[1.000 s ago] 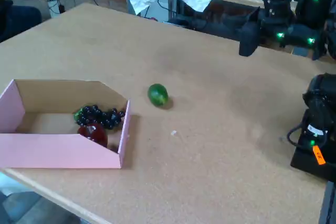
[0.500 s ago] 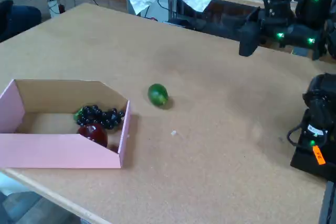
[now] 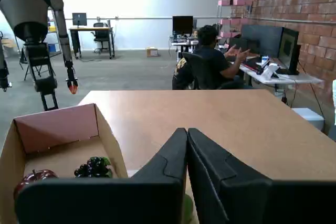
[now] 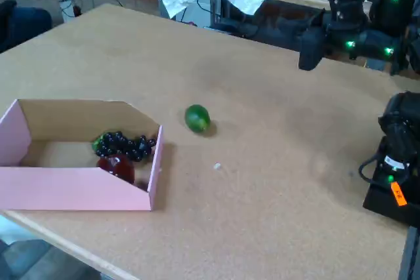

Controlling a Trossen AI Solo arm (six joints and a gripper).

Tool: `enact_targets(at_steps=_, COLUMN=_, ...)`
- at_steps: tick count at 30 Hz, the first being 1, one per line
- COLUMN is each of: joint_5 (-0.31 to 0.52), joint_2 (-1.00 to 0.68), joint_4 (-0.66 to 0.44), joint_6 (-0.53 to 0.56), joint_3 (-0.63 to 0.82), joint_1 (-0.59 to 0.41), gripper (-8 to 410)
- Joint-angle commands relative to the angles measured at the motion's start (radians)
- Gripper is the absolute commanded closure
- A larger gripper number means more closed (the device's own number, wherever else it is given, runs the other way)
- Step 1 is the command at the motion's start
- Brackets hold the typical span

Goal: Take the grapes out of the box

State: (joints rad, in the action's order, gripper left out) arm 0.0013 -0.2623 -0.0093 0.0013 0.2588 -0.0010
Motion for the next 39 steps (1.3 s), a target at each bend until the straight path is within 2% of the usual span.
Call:
enact_targets(at_steps=1, joint_5=-0.001, joint_2=0.0, joint_4=0.005, joint_6=-0.002, joint_3=0.001, joint_1=0.0, gripper=402)
enact_targets(at_steps=12, joint_5=-0.004, joint_2=0.0, joint_4=0.021, joint_6=0.033, joint_3=0.001, joint_1=0.001, gripper=402)
enact_targets(at_steps=16, joint_5=-0.005, joint_2=0.0, joint_4=0.068, joint_6=0.105, joint_3=0.001, joint_1=0.001, gripper=402)
enact_targets(at_steps=39, joint_5=-0.008, joint_2=0.0, joint_4=0.08, joint_6=0.161, joint_3=0.007, joint_1=0.001, gripper=402)
